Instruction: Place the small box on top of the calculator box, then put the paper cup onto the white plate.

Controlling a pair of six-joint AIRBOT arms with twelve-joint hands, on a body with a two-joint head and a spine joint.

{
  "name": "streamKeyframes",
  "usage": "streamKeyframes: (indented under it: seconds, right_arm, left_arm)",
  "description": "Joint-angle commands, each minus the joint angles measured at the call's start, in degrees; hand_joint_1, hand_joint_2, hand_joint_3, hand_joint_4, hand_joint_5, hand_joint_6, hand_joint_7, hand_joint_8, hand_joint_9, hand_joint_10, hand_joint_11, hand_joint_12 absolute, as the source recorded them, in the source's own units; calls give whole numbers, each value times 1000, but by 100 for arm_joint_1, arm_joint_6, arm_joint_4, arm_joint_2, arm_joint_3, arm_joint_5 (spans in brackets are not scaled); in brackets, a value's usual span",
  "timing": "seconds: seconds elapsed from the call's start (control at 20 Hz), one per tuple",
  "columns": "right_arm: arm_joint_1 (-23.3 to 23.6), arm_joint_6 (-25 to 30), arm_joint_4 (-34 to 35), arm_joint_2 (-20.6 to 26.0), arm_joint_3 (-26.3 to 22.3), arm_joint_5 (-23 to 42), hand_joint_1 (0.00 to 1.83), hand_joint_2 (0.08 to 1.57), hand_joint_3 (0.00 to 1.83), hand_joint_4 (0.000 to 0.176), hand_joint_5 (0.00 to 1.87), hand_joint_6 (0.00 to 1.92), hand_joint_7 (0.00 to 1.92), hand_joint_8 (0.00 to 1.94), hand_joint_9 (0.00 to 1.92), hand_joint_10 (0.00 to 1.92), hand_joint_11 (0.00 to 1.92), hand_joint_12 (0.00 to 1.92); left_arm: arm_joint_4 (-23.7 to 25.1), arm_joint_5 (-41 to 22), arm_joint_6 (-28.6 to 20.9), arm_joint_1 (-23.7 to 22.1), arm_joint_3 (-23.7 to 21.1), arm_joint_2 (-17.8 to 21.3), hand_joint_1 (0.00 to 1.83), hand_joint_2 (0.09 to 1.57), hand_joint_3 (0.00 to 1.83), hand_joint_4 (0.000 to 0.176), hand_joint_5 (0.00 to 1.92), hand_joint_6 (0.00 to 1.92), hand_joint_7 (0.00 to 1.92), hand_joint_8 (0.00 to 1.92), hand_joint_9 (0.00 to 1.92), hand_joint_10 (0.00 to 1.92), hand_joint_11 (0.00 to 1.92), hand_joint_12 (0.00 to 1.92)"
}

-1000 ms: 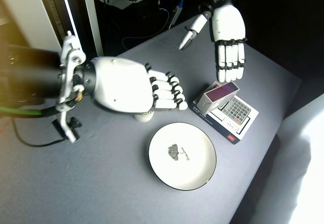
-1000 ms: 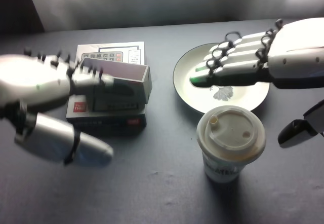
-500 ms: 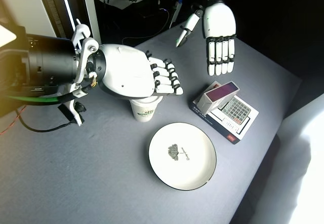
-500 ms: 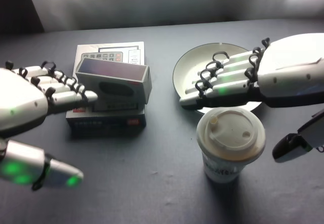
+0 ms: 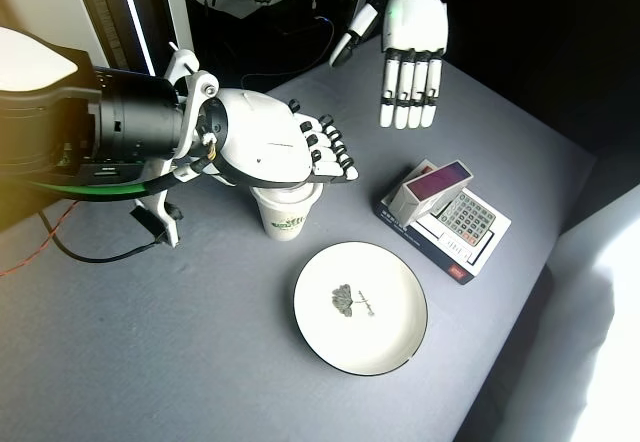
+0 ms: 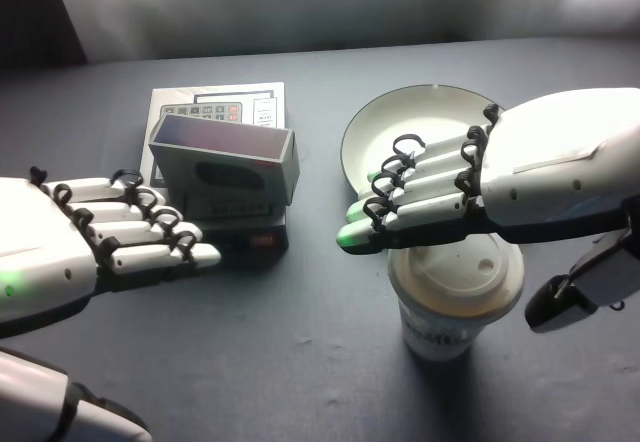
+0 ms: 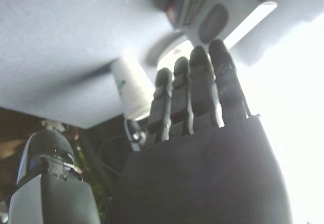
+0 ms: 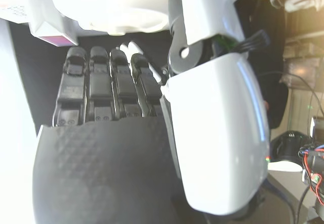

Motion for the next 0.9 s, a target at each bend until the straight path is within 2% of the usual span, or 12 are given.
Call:
streamKeyframes:
  seconds: [0.0, 0.1, 0.2, 0.35, 0.45, 0.6, 0.7, 0.75, 0.8, 0.85]
  right_arm:
    - [76, 30, 229, 45, 4, 116, 1229, 934, 0, 0, 0, 0, 0, 0, 0, 0, 0, 0]
    - [71, 89, 184, 45, 4, 145, 1254, 917, 0, 0, 0, 0, 0, 0, 0, 0, 0, 0]
    - [34, 147, 96, 44, 4, 184, 1259, 933, 0, 0, 0, 0, 0, 0, 0, 0, 0, 0]
    - [0, 112, 83, 29, 37, 179, 1269, 922, 0, 0, 0, 0, 0, 0, 0, 0, 0, 0]
    - [-5, 121, 84, -44, 134, 130, 1281, 931, 0, 0, 0, 0, 0, 0, 0, 0, 0, 0]
    - [-65, 155, 198, -148, 296, 50, 1269, 933, 0, 0, 0, 0, 0, 0, 0, 0, 0, 0]
    - [-95, 149, 205, -155, 298, 20, 1257, 938, 2, 0, 0, 0, 0, 0, 0, 0, 0, 0]
    - [-102, 121, 247, -162, 298, 3, 1265, 934, 1, 0, 0, 0, 0, 0, 0, 0, 0, 0]
    - [-121, 47, 327, -178, 300, -15, 1275, 933, 0, 0, 0, 0, 0, 0, 0, 0, 0, 0]
    - [-127, 2, 339, -210, 300, -22, 1276, 933, 0, 0, 0, 0, 0, 0, 0, 0, 0, 0]
  left_arm:
    - [-80, -556, -63, -36, -13, 52, 95, 1003, 3, 0, 95, 1, 138, 6, 116, 2, 0, 234]
    - [0, -572, -135, -44, -24, 43, 121, 994, 0, 0, 133, 2, 169, 3, 146, 4, 0, 313]
    - [92, -571, -218, -91, -24, -2, 91, 997, 0, 0, 123, 0, 155, 1, 138, 0, 0, 312]
    - [68, -530, -218, -135, -23, -39, 108, 1005, 2, 0, 79, 0, 119, 1, 111, 1, 0, 206]
    - [41, -508, -218, -135, -22, -47, 116, 993, 0, 0, 126, 0, 162, 2, 152, 2, 0, 317]
    - [-12, -495, -218, -143, -23, -47, 170, 997, 0, 0, 119, 0, 155, 1, 153, 4, 0, 336]
    - [-1, -495, -218, -150, -39, -45, 129, 1003, 2, 0, 87, 0, 122, 0, 126, 0, 0, 313]
    - [9, -493, -218, -150, -57, -45, 142, 994, 0, 0, 146, 3, 185, 2, 181, 3, 0, 419]
    - [24, -475, -218, -149, -88, -45, 119, 1014, 4, 0, 100, 0, 134, 0, 125, 0, 0, 260]
    - [30, -451, -217, -150, -123, -45, 117, 1012, 1, 0, 107, 2, 141, 3, 133, 4, 0, 260]
